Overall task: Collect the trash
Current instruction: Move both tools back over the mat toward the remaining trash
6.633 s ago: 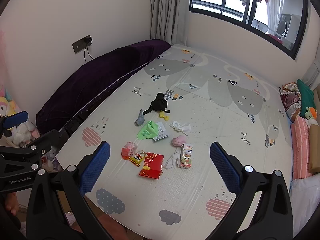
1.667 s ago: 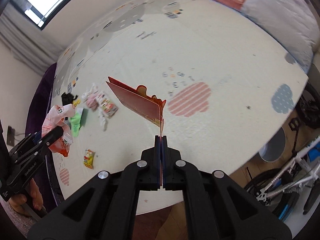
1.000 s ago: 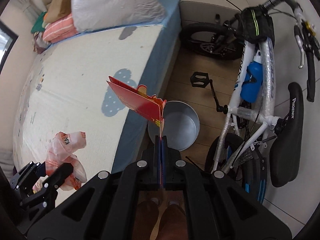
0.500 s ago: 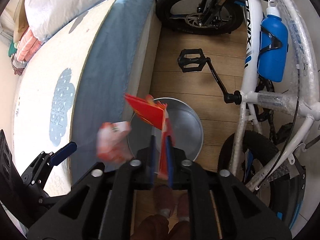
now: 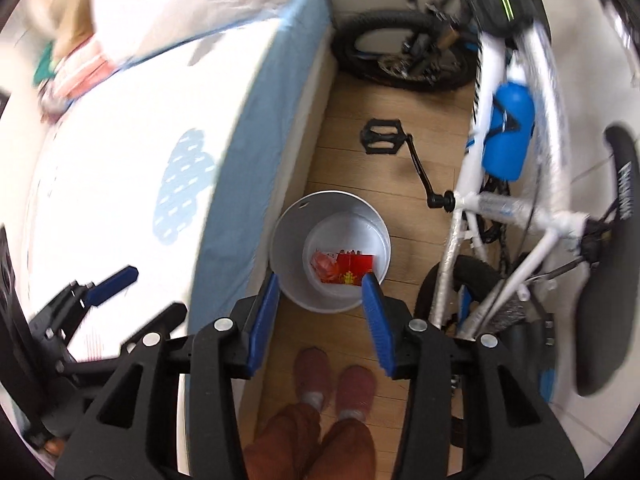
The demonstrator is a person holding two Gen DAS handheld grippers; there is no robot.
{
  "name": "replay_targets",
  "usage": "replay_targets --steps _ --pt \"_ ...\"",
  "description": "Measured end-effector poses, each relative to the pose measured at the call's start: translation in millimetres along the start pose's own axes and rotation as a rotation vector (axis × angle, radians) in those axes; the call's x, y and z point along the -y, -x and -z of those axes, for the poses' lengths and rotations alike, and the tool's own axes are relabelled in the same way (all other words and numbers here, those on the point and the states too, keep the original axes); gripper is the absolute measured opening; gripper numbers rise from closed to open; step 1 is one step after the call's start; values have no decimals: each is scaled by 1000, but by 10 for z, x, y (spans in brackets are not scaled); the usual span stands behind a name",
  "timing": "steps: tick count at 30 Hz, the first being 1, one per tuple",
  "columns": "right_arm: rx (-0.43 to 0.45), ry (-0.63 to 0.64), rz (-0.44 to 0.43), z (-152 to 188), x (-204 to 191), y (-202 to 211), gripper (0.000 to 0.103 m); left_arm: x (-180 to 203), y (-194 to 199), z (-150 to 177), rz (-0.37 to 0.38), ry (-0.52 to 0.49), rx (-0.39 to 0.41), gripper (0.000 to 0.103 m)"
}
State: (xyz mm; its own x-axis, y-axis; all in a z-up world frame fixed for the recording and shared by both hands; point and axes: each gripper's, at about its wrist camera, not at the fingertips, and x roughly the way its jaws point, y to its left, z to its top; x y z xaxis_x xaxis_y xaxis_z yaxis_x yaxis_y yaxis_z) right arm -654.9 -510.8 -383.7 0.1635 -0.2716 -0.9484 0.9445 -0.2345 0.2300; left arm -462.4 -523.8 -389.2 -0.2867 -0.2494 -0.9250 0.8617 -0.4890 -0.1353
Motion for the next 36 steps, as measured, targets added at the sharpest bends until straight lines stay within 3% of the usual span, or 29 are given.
replay_targets --steps 5,9,18,28,36 --pt "6 192 -17 185 -496 613 43 -146 817 226 -81 95 43 78" --pt "11 375 -83 339 -1039 1065 49 -364 1487 534 -160 216 80 78" --pt "20 908 -268 843 -2712 1691 49 -900 2856 1726 -403 624 173 79" --pt "-60 1438 -499 2238 -4536 1996 54 -1103 3927 3452 -676 1179 237 79" --pt "-127 1690 -574 3407 -5472 1985 55 -1276 4266 4599 -766 1474 256 79"
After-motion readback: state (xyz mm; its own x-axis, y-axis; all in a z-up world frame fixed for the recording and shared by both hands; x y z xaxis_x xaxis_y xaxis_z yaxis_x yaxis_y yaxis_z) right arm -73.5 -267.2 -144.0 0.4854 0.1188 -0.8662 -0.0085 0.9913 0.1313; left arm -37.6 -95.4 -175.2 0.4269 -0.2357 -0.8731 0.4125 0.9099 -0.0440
